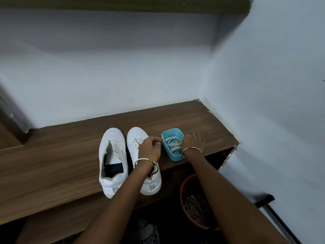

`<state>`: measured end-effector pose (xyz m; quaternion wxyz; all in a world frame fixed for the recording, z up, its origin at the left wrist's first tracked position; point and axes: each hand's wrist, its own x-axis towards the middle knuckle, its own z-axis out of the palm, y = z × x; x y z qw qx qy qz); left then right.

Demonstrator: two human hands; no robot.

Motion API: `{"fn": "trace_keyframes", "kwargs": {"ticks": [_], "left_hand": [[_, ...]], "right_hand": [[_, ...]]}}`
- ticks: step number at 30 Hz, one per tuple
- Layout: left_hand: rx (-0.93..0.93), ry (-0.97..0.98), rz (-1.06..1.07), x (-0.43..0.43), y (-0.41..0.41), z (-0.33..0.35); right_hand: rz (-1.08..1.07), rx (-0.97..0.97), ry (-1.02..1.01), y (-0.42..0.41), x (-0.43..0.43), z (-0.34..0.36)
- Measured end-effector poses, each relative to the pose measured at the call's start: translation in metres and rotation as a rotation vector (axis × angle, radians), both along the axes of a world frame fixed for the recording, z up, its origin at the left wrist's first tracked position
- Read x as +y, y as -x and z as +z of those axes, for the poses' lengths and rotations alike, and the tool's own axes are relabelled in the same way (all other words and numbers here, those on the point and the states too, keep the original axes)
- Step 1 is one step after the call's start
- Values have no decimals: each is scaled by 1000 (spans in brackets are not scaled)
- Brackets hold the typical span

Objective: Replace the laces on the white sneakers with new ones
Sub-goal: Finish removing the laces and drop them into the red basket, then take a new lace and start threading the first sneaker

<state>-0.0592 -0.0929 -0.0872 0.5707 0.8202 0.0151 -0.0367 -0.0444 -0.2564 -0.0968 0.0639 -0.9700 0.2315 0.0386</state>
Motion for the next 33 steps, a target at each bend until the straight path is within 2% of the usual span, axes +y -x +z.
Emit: {"fn": "trace_keyframes", "kwargs": {"ticks": [7, 13, 18, 21, 25, 31, 33], "left_hand": [[29, 113, 8, 2, 3, 3], [9, 183, 21, 6, 13, 23], [53, 317, -97, 11, 31, 51], [125, 375, -190, 21, 42, 58], [123, 314, -247, 47, 59, 59], [110, 280, -229, 85, 76, 61], [50, 170, -186, 103, 76, 63]], "right_hand": [[-60, -153, -19, -3, -4, -1], [-19, -337, -285, 10, -9, 48], [93, -423, -639, 43, 15, 94], [10, -407, -938, 56, 36, 94], [-67, -301, -1325, 78, 67, 94], [-125, -292, -1593, 96, 96, 96], [-175, -313, -1700, 101, 103, 99]]}}
